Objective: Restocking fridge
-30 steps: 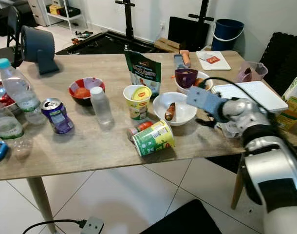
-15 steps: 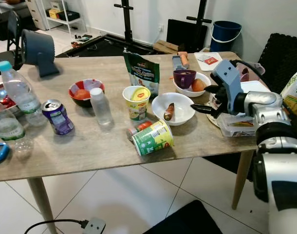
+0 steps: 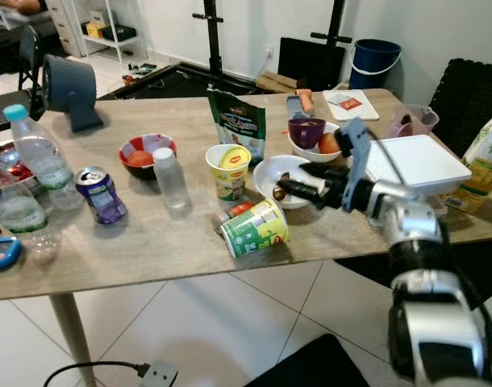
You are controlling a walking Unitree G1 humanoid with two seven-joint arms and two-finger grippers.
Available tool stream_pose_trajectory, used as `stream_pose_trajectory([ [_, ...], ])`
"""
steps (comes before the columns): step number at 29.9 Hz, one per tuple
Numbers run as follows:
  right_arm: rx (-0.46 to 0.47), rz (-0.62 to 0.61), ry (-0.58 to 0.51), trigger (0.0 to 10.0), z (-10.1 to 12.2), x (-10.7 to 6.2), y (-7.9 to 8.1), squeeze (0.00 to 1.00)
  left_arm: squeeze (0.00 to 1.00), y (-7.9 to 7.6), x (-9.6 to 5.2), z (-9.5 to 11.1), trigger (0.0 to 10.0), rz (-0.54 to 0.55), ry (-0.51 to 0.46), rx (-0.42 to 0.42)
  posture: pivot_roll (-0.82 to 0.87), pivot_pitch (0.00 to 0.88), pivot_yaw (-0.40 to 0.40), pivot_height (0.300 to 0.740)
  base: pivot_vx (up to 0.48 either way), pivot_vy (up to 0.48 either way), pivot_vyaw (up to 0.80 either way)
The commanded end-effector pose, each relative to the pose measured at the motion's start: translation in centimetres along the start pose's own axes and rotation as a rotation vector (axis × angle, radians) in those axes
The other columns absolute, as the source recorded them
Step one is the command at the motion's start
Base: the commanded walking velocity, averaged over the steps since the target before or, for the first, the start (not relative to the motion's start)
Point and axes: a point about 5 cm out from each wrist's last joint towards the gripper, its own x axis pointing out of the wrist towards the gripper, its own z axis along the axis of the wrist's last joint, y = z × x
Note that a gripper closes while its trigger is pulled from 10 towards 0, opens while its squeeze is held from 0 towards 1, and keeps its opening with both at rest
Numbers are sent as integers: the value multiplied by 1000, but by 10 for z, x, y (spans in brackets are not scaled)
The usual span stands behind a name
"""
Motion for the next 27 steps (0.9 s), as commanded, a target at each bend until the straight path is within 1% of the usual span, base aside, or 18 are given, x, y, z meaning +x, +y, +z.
stream_pose_trajectory([
  [1, 8, 16, -13, 10000, 2, -1, 4, 0, 0, -12, -4, -36, 10000, -44, 156, 0, -43, 73, -9, 740, 0, 0, 0],
  [2, 8, 16, -13, 10000, 2, -1, 4, 0, 0, -12, -4, -36, 10000, -44, 156, 0, -43, 73, -9, 740, 0, 0, 0],
  [3, 17, 31, -6, 10000, -1, -2, 9, 0, 0, -12, -4, -36, 10000, -45, 157, 2, -43, 73, -9, 740, 0, 0, 0],
  [5, 27, 65, 45, 10000, -18, -2, 23, 0, 0, -13, -4, -35, 10000, -48, 157, 8, -51, 72, -8, 740, 0, 0, 0],
  [7, 34, 57, 93, 10000, -33, 3, 31, 0, 0, -13, -4, -34, 10000, -50, 157, 13, -55, 71, -4, 740, 0, 0, 0],
  [9, 35, 48, 105, 10000, -36, 3, 33, 0, 0, -13, -4, -34, 10000, -50, 157, 15, -55, 71, -4, 740, 0, 0, 0],
  [10, 47, -11, 134, 10000, -45, 7, 33, 0, 0, -12, -4, -34, 10000, -50, 156, 17, -56, 68, -3, 740, 0, 0, 0],
  [13, 53, -74, 148, 10000, -52, 12, 33, 0, 0, -12, -4, -33, 10000, -50, 155, 19, -54, 66, -3, 740, 0, 0, 0],
  [15, 54, -83, 147, 10000, -53, 13, 33, 0, 0, -12, -4, -33, 10000, -50, 155, 19, -54, 66, -3, 740, 0, 0, 0],
  [18, 53, -134, 130, 10000, -54, 14, 29, 0, 0, -12, -4, -33, 10000, -48, 154, 19, -52, 67, -3, 740, 0, 0, 0],
  [22, 55, -181, 114, 10000, -53, 12, 29, 0, 0, -11, -4, -33, 10000, -49, 156, 20, -52, 68, -2, 740, 0, 0, 0],
  [26, 65, -237, 128, 10000, -58, 12, 28, 0, 0, -11, -4, -34, 10000, -50, 159, 22, -54, 68, -1, 740, 0, 0, 0],
  [27, 81, -259, 134, 10000, -60, 12, 27, 0, 0, -11, -4, -34, 10000, -51, 160, 24, -54, 68, -1, 740, 0, 0, 0],
])
